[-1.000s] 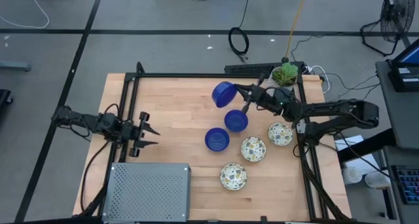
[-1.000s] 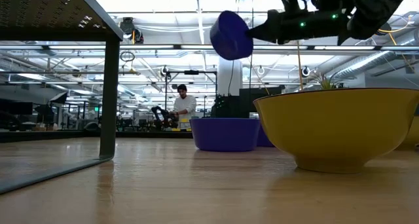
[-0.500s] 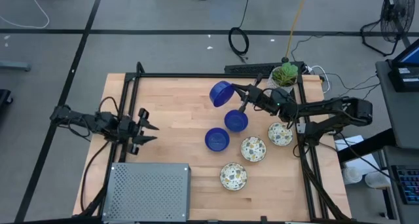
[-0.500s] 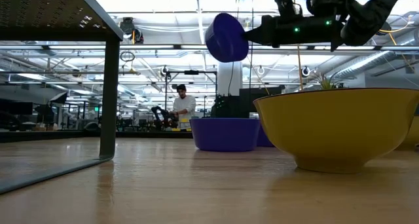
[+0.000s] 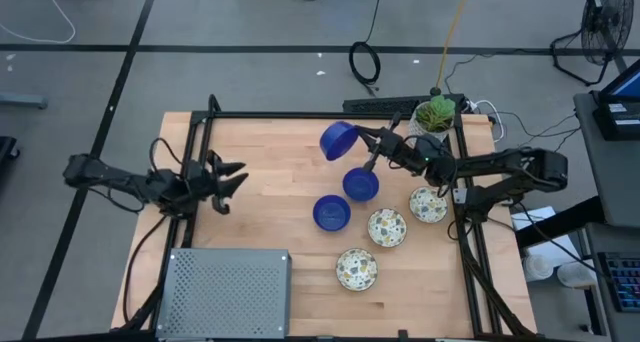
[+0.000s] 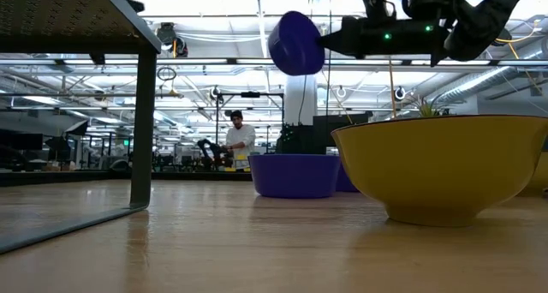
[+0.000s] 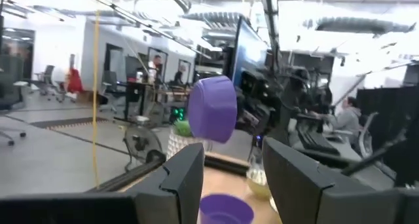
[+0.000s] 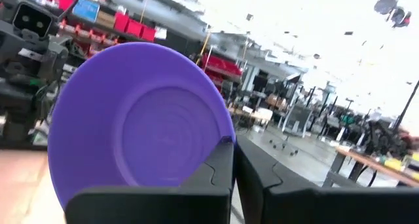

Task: Pick & Place Mini bowls
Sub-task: Put the right blue bowl on the shelf

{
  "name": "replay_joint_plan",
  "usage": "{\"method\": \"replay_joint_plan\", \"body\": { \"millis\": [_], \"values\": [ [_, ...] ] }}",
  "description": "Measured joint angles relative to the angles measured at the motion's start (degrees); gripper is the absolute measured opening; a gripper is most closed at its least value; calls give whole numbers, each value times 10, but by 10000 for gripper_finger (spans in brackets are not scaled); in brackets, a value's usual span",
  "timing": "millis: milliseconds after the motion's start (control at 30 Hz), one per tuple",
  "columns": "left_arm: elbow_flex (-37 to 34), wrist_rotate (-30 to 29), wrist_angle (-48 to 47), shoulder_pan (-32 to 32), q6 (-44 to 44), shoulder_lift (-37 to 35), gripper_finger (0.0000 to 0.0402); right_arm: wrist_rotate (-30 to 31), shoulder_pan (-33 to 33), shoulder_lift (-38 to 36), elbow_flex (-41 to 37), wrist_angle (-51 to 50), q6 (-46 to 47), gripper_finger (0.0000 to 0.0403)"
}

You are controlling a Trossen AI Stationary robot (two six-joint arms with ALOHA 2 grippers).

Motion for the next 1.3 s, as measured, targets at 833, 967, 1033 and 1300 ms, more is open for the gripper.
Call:
{"method": "replay_joint_plan", "body": {
  "millis": [833, 967, 1033, 1300],
  "values": [
    [469, -330, -159, 96, 210, 594, 227, 152, 14, 144, 163, 29, -242, 0],
    [475, -280, -144, 100, 203, 606, 228, 149, 10, 144, 163, 29, -238, 0],
    [475, -255, -135, 107, 194, 606, 228, 137, 10, 144, 163, 34, -236, 0],
    [475, -236, -132, 149, 167, 606, 228, 105, 33, 144, 163, 34, -221, 0]
  ]
}}
